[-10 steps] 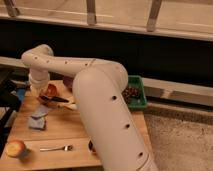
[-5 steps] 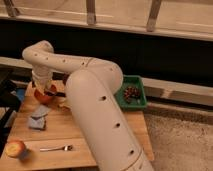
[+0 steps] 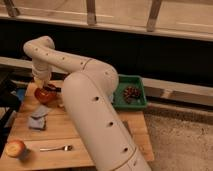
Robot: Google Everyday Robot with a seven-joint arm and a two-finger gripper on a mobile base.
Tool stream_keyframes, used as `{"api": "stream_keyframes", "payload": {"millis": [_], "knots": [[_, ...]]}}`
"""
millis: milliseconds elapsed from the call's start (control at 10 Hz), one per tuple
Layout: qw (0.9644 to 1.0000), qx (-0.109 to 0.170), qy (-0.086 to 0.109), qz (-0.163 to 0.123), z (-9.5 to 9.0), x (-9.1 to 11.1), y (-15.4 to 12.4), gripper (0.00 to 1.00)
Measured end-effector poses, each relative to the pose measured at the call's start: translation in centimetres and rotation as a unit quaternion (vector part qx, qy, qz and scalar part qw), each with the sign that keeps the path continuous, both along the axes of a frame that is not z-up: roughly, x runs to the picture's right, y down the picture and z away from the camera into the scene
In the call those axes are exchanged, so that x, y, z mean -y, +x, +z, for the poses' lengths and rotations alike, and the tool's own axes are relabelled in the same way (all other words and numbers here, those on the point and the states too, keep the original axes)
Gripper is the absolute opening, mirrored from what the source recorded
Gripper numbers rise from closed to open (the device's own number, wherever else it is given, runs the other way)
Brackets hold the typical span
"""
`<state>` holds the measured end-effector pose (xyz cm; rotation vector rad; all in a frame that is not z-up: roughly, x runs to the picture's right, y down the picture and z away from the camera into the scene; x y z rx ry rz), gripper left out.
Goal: Wipe red bowl with brush
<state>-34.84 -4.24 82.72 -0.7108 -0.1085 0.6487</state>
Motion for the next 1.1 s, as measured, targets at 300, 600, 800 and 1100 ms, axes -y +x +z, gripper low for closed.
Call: {"api": "stream_keyframes", "payload": {"millis": [300, 600, 800, 1100], "knots": [[0.9989, 0.043, -0.019, -0.006, -3.8, -3.8, -2.2, 0.0], [0.9985, 0.043, -0.033, -0.005, -5.7, -6.7, -2.1, 0.0], [0.9991, 0.025, -0.035, -0.001, -5.3, -7.0, -1.2, 0.0], [0.9996, -0.007, -0.027, 0.0, -2.5, -4.5, 0.5, 0.0]]}}
